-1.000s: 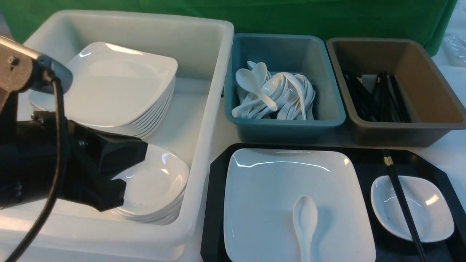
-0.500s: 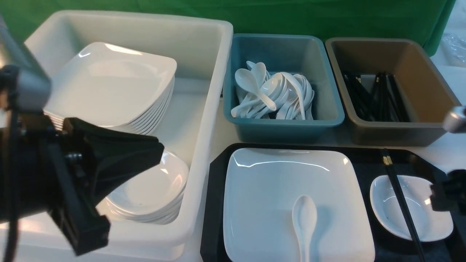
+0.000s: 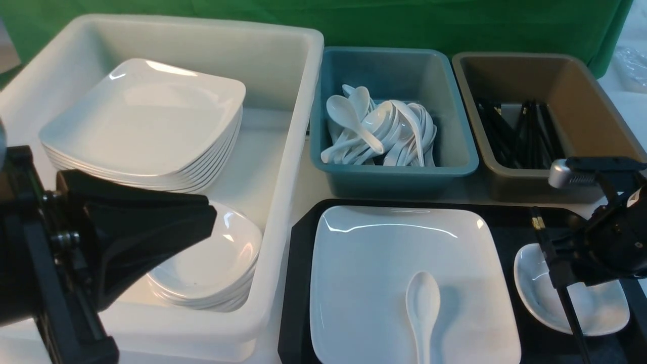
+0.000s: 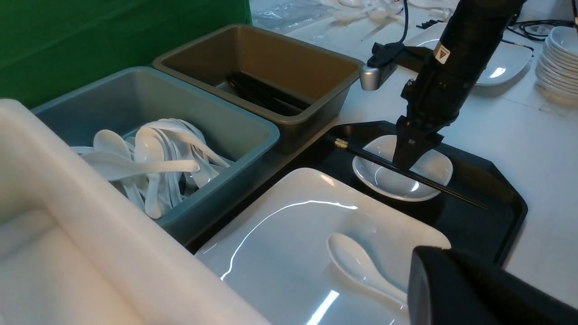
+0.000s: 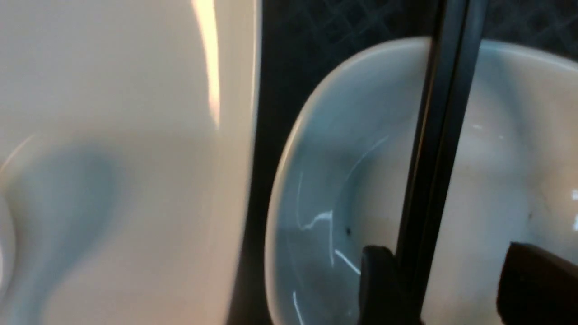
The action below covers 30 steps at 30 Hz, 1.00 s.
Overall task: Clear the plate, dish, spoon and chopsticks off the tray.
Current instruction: Use the right arm to grab a pair of chopsticks from the plate
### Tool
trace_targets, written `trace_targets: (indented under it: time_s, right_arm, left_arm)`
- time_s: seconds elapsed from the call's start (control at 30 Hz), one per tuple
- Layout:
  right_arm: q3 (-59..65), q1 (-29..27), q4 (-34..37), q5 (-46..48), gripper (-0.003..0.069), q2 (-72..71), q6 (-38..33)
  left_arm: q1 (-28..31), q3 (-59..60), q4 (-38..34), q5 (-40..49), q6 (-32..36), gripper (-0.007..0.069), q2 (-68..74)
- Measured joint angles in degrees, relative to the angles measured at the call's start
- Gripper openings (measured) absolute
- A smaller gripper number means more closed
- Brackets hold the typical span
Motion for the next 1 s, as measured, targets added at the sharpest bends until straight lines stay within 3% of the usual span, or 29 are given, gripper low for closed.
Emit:
trace_targets:
  time_s: [0.33, 0.47, 0.67, 0.87, 1.0]
  right_arm:
    - [-0.06, 0.00, 0.00, -3.81, 0.0358, 7.13, 0.20]
    - [-0.15, 0.00, -0.13, -4.17, 0.0293, 7.52, 0.20]
    - [-0.41, 0.00, -0.30, -2.98, 0.0123, 7.70, -3.55]
    - [-0.54, 0.13, -0.19, 1.62, 0.0116, 5.44, -6.03]
    - [-0.61, 3.33, -0.09, 5.91, 0.0116, -1.91, -6.89]
  left_arm:
    - [0.00, 0.00, 0.00, 0.00, 0.17, 0.0021, 0.00]
    - [0.00, 0.00, 0.00, 0.01, 0.17, 0.0021, 0.00]
    - [0.00, 0.00, -0.05, 0.06, 0.17, 0.0021, 0.00]
    - [0.00, 0.00, -0.22, -0.05, 0.17, 0.0021, 0.00]
    - [0.00, 0.00, -2.05, -3.49, 0.24, 0.0021, 0.00]
